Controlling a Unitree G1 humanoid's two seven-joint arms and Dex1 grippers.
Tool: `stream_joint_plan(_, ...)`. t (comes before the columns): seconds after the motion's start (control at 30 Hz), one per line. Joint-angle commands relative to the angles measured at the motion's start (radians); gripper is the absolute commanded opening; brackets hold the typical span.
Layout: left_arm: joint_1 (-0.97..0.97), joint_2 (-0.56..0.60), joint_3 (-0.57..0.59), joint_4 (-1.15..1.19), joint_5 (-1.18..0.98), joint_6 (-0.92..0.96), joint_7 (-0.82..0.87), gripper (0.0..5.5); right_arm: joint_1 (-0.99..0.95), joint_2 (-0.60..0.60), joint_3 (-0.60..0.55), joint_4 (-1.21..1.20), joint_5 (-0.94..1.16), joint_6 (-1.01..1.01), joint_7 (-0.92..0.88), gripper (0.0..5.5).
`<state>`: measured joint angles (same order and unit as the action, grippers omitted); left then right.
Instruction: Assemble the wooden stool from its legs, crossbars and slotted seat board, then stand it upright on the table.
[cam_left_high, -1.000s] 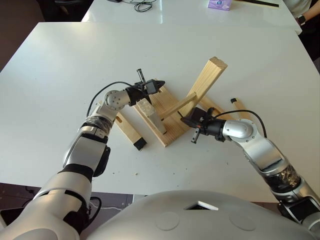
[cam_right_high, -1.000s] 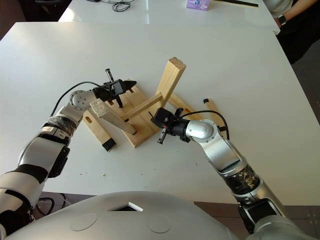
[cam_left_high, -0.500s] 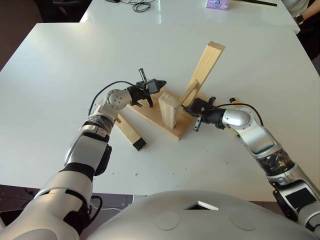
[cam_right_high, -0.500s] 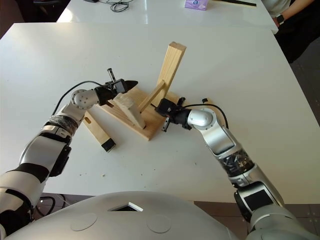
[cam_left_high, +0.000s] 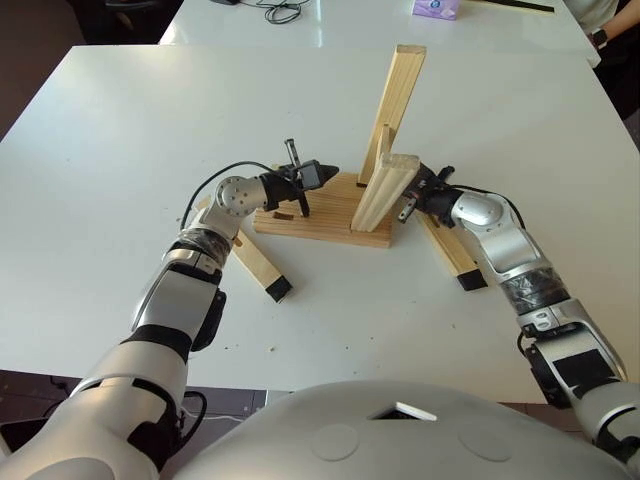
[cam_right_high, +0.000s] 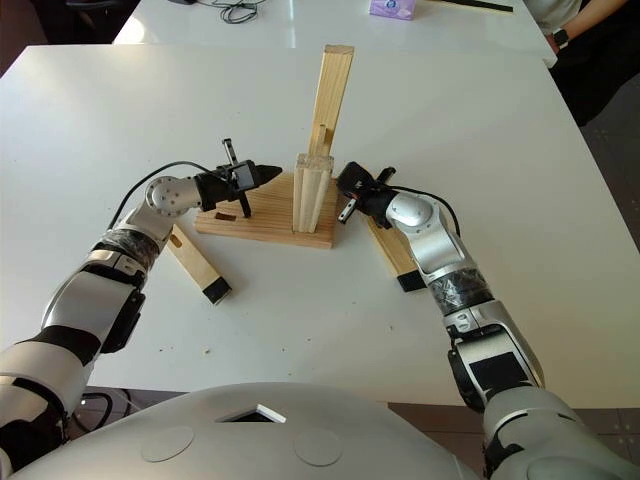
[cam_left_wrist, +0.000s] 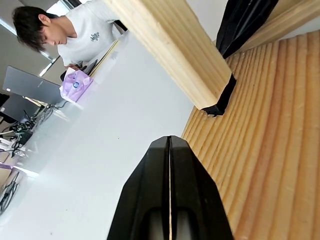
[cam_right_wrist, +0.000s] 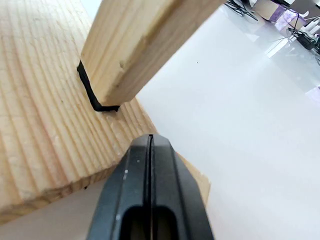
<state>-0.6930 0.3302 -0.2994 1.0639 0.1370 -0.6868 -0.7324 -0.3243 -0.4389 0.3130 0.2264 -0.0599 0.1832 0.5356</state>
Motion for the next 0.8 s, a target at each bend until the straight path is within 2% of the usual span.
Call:
stream_joint_plan(0.03, 0.050, -0.020, 0.021, -0.063, -0.044, 0.125, -0.090, 0.00, 0.146, -0.066, -0.049, -0.230, 0.011, 0.126, 0.022, 0.03)
stream_joint_plan(0.17, 0.039, -0.004, 0.063, -0.130, -0.083, 0.213, -0.100, 0.00, 0.364, -0.156, -0.064, -0.595, 0.092, 0.312, 0.110, 0.03)
stream_joint_plan(0.33, -0.021, 0.021, 0.097, -0.093, -0.069, 0.236, -0.059, 0.00, 0.493, -0.149, -0.023, -0.890, 0.233, 0.507, 0.152, 0.03)
stream_joint_plan(0.43, -0.046, 0.026, 0.105, -0.059, -0.054, 0.239, -0.039, 0.00, 0.448, -0.060, -0.006, -0.935, 0.301, 0.596, 0.113, 0.03)
stream_joint_plan(0.6, -0.068, 0.032, 0.089, -0.006, -0.005, 0.205, -0.004, 0.00, 0.329, 0.103, 0.100, -0.880, 0.289, 0.656, 0.003, 0.03)
stream_joint_plan(0.8, -0.131, 0.056, 0.032, 0.106, 0.141, 0.109, 0.162, 0.00, 0.276, 0.213, 0.169, -0.785, 0.244, 0.651, -0.106, 0.03)
